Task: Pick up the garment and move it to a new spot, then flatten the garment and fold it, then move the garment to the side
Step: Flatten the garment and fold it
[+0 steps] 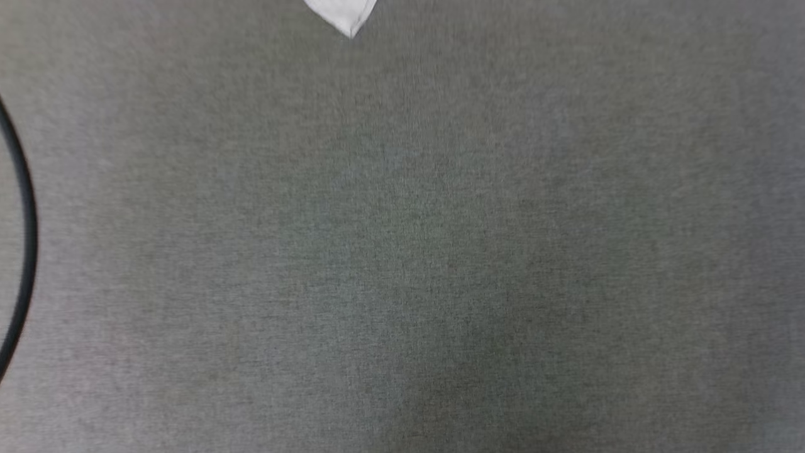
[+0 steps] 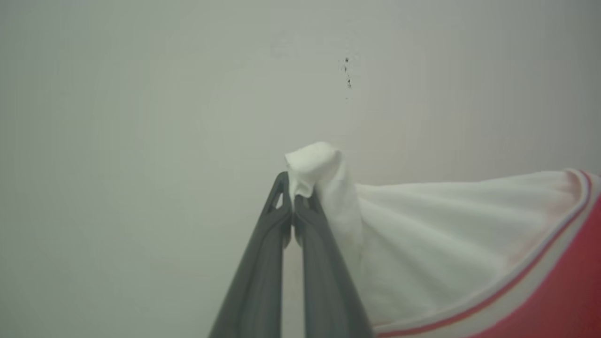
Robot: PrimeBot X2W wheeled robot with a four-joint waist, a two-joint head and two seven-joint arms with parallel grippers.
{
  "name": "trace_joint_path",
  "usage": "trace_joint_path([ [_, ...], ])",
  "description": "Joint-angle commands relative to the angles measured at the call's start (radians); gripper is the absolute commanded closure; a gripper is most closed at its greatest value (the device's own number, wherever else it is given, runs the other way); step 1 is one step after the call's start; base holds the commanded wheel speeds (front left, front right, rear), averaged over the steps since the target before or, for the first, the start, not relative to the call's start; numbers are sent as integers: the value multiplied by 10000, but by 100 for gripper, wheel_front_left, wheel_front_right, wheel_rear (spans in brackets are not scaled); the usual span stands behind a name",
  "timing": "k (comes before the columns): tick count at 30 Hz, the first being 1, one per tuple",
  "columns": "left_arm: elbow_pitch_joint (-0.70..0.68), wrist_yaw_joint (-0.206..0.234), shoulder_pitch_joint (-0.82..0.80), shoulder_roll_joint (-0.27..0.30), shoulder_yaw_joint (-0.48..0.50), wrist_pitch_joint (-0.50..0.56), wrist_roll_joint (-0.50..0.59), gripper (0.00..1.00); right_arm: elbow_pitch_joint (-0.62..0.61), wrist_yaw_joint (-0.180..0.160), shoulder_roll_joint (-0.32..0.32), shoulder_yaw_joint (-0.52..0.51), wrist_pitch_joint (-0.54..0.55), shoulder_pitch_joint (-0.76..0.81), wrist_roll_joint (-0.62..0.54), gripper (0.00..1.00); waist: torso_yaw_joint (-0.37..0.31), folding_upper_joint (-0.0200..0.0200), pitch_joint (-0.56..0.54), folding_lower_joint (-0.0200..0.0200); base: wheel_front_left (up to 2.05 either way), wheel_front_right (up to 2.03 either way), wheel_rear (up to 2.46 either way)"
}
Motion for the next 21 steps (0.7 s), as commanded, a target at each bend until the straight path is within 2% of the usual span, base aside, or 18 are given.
trace_joint_path([
  [1, 114, 2, -130, 90, 5, 12, 83, 100, 105, -23, -105, 0, -64, -121, -99, 100, -39, 0, 661, -1, 0, 0, 0],
  [9, 785, -220, -381, -159, 88, 32, -296, 100, 458, -21, 55, 454, -346, -467, -76, 100, 30, 0, 1505, -1, 0, 0, 0],
  [16, 1373, -635, 627, -518, 271, 87, -1024, 100, 487, -20, 141, 1314, -222, 277, 430, 100, 132, 0, 1758, -1, 0, 0, 0],
  [21, 1734, -1068, 2071, -760, 442, -30, -1632, 100, 338, -18, -52, 2032, -334, 1455, 948, 100, 216, 0, 1620, -1, 0, 0, 0],
])
